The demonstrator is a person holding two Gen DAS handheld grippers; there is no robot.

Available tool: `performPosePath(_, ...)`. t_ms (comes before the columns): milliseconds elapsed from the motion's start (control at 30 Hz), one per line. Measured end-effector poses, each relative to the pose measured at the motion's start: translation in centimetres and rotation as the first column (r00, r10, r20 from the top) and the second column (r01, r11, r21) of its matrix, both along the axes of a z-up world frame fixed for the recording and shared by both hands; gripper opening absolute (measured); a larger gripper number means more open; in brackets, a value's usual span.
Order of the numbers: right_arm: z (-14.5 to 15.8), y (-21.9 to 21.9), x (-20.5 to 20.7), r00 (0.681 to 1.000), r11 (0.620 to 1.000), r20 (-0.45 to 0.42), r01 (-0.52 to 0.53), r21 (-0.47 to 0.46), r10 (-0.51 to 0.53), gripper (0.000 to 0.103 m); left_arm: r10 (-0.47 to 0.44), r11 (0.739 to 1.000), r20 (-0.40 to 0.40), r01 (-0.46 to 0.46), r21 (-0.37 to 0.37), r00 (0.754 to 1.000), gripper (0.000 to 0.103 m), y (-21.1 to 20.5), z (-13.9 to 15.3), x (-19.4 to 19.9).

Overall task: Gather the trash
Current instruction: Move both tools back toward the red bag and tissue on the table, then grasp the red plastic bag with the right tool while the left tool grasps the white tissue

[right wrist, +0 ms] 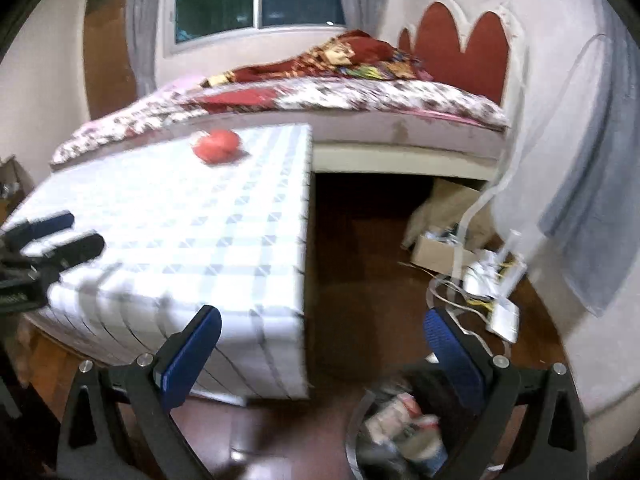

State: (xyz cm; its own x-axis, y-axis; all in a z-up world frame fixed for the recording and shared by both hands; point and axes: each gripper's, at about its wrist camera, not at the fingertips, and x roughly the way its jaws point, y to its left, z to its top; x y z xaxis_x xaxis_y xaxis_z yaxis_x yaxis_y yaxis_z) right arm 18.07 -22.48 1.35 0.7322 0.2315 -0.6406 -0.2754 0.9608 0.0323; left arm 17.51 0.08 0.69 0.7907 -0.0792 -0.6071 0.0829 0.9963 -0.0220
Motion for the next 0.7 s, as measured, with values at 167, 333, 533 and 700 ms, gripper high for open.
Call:
performPosePath(167, 2.0, 5.8, 4.6, 0.995, 0.995, -0.035, -0.096, -0.010, 0.096, 0.102, 0.100, 0.995, -0.017, -0.100, 0.029, 0.995, 0.098, 5.2, 1.3, 3.2)
performPosePath(333, 3.2, 11.5, 11.5, 0.985, 0.985, -0.035, -0.171, -0.013, 0.171, 0.102, 0.172, 0.985, -0.025, -0.171, 0.034, 0.985, 0.098, 10.4, 1.7, 7.9)
performPosePath(533, 1.9, 18.2, 20.1, 0.965, 0.965, -0.082, -0.255, -0.055, 0.250, 0.088, 0.212, 0.977, -0.066, -0.210, 0.033, 0.975, 0.098, 14.9, 0.5, 14.4)
performPosePath(700, -0.8, 22.2, 25.8, 0.946, 0.948, -0.138, -0.307, -0.081, 0.295, 0.082, 0.196, 0.981, -0.091, -0.194, 0.023, 0.976, 0.098, 16.1, -0.4, 17.7)
